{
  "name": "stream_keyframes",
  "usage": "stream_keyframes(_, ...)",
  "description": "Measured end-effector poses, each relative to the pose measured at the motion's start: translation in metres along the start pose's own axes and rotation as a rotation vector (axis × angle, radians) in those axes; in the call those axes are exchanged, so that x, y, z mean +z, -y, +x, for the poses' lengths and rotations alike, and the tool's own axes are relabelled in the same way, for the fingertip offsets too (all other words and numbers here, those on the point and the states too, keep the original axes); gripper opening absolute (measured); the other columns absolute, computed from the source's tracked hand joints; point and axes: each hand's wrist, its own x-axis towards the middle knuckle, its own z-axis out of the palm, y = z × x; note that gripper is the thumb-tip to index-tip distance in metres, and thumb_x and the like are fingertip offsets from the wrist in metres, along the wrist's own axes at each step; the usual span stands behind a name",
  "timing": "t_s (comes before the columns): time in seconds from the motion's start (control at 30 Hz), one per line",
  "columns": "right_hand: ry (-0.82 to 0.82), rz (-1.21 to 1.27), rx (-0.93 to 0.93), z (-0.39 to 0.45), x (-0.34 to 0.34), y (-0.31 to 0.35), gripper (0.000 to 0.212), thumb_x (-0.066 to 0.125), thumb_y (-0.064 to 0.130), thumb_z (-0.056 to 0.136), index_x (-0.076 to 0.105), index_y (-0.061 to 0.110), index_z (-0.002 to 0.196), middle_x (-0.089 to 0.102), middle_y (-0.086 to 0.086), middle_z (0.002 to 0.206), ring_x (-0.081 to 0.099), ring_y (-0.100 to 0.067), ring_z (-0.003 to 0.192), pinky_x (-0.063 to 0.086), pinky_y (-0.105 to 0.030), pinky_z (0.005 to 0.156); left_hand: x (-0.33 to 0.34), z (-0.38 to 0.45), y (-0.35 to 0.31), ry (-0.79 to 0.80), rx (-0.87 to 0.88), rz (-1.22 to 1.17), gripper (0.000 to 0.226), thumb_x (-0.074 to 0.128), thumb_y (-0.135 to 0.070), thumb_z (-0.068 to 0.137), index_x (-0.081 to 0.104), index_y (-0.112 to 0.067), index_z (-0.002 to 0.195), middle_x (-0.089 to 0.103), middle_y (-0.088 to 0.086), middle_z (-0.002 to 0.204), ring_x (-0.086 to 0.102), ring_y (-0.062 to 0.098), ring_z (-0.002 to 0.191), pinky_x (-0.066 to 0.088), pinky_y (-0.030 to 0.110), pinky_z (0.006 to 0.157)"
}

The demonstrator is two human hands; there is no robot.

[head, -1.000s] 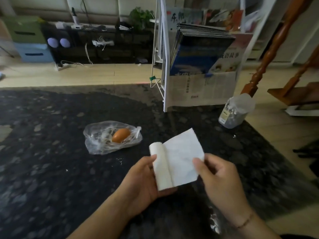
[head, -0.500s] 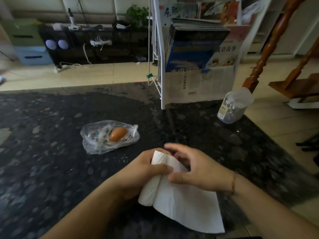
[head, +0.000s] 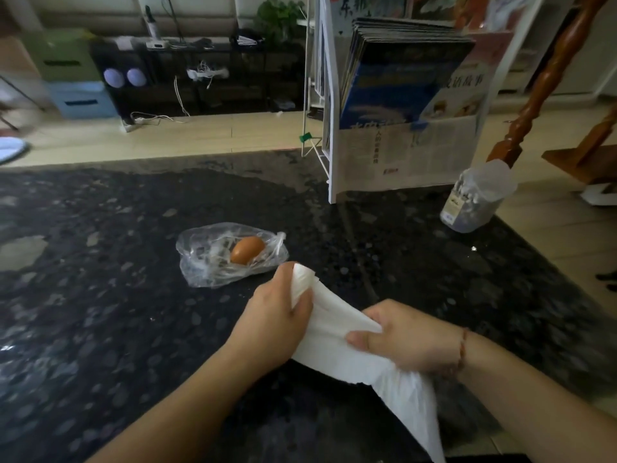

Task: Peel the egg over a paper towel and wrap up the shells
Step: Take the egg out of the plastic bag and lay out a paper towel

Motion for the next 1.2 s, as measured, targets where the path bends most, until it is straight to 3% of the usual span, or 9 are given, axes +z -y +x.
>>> stream_keyframes(0.13,0.039,0.024,0.042,-0.010,-0.002,-0.005,0.032,0.059,0.030,0.095,0.055,0.016,0.067,0.047,0.004,0.058,0.044,-0.007,0.052,0.034,-0.023,0.050,-0.022,0.007,0.008,-0.168,-0.069,0.165,0.032,0.050,-0.026,0.099,0.038,-0.020,0.128,0.067,0.010,0.102,0.067,0.028,0.084,0.056,0.046,0.073)
stream_keyframes(0.27,-0.098,0.411,0.101,-0.036,-0.019,-0.020,0.015,0.064,0.020,0.091,0.069,0.012,0.079,0.072,0.000,0.071,0.066,-0.011,0.060,0.049,-0.022,0.054,-0.084,0.010,0.037,-0.320,-0.044,0.279,0.026,0.057,-0.031,0.092,0.045,-0.027,0.115,0.065,0.016,0.089,0.060,0.034,0.070,0.048,0.039,0.063)
stream_keyframes(0.43,-0.533,1.192,0.252,-0.027,-0.018,-0.031,0.015,0.065,0.007,0.084,0.070,0.005,0.099,0.076,-0.015,0.089,0.074,-0.026,0.076,0.059,-0.034,0.062,-0.122,0.000,0.082,-0.131,-0.190,0.738,0.041,0.056,-0.047,0.090,0.044,-0.033,0.127,0.066,0.011,0.120,0.067,0.041,0.096,0.056,0.049,0.073)
stream_keyframes(0.57,-0.665,1.361,0.249,-0.020,0.002,-0.038,0.014,0.067,0.007,0.086,0.066,0.015,0.097,0.077,-0.005,0.081,0.075,-0.022,0.071,0.060,-0.039,0.059,-0.121,-0.012,0.115,-0.085,-0.165,0.786,0.046,0.052,-0.047,0.085,0.052,-0.027,0.126,0.066,0.013,0.113,0.067,0.042,0.096,0.056,0.056,0.075)
stream_keyframes(0.73,-0.638,1.305,0.203,-0.044,0.004,-0.060,0.024,0.066,0.003,0.084,0.066,0.013,0.107,0.077,-0.006,0.097,0.074,-0.020,0.085,0.061,-0.033,0.059,-0.112,-0.018,0.112,-0.106,-0.143,0.894,0.053,0.063,-0.046,0.080,0.057,-0.018,0.126,0.066,0.015,0.112,0.062,0.045,0.095,0.055,0.057,0.073)
stream_keyframes(0.87,-0.542,1.214,0.322,-0.082,-0.017,-0.086,0.042,0.072,0.014,0.071,0.064,-0.001,0.110,0.073,-0.022,0.100,0.073,-0.034,0.091,0.061,-0.036,0.061,-0.077,-0.030,0.057,-0.295,0.171,0.707,0.047,0.056,-0.048,0.087,0.065,-0.013,0.117,0.066,0.012,0.112,0.061,0.036,0.096,0.053,0.051,0.077)
stream_keyframes(0.97,-0.693,1.163,0.359,-0.098,-0.046,-0.100,0.033,0.069,0.012,0.080,0.060,0.002,0.110,0.074,-0.023,0.090,0.074,-0.033,0.080,0.060,-0.035,0.054,-0.018,-0.032,-0.005,-0.148,0.446,0.483,0.033,0.056,-0.041,0.088,0.068,-0.021,0.110,0.068,0.001,0.105,0.064,0.023,0.091,0.056,0.037,0.074)
stream_keyframes(1.03,-0.805,0.994,0.342,-0.095,-0.058,-0.104,0.029,0.070,0.006,0.083,0.059,0.008,0.110,0.075,-0.019,0.087,0.074,-0.029,0.070,0.058,-0.031,0.049,0.019,-0.032,-0.029,-0.043,0.562,0.466,0.027,0.064,-0.036,0.086,0.071,-0.022,0.108,0.069,0.000,0.107,0.066,0.023,0.096,0.057,0.038,0.079)
stream_keyframes(1.2,-0.811,0.366,0.317,-0.069,-0.041,-0.107,0.031,0.077,0.002,0.077,0.065,0.023,0.095,0.068,0.006,0.091,0.068,-0.015,0.062,0.052,-0.021,0.048,0.061,-0.035,-0.035,0.117,0.563,0.641,0.035,0.071,-0.043,0.077,0.070,-0.027,0.108,0.069,0.000,0.119,0.066,0.026,0.106,0.055,0.048,0.090)
